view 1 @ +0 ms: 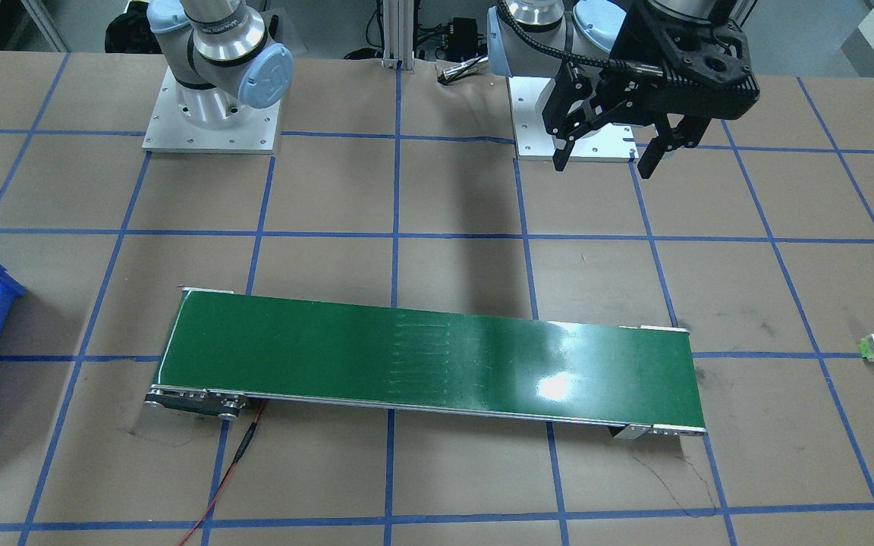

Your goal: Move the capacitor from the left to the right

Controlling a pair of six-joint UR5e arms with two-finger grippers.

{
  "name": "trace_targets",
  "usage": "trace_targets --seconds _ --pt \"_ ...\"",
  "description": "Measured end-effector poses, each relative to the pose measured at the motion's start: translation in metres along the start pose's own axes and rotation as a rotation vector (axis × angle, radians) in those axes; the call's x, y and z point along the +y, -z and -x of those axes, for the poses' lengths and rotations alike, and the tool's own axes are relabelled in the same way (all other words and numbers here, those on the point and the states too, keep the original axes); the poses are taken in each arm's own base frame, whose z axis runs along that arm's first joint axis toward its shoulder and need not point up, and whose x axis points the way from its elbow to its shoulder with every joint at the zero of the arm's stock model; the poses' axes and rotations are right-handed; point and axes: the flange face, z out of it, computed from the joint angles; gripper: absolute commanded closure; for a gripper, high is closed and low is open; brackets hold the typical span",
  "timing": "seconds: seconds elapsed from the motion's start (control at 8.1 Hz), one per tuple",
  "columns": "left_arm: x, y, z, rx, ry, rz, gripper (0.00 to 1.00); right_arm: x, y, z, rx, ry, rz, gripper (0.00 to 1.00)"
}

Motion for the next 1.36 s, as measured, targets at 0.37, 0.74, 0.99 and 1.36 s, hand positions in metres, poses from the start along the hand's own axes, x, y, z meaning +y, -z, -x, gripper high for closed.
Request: trace_targets --seconds 0.37,0.74,0.99,1.36 --pt "0.0 0.001 0.0 0.0 0.0 -0.001 0.0 -0.046 0.058 0.092 -0.009 -0.133 -0.015 0.0" --pt "0.001 0.001 0.0 0.0 0.0 -0.002 0.0 -0.076 0.106 0.193 -0.022 -0.273 0.003 0.0" --pt "0.001 0.001 0.0 -0.002 0.0 -0.003 0.0 -0.105 0.133 0.257 -0.037 -0.293 0.01 0.0" --pt "0.0 0.001 0.001 -0.008 0.0 -0.001 0.0 -0.126 0.142 0.318 -0.007 -0.382 0.034 0.0"
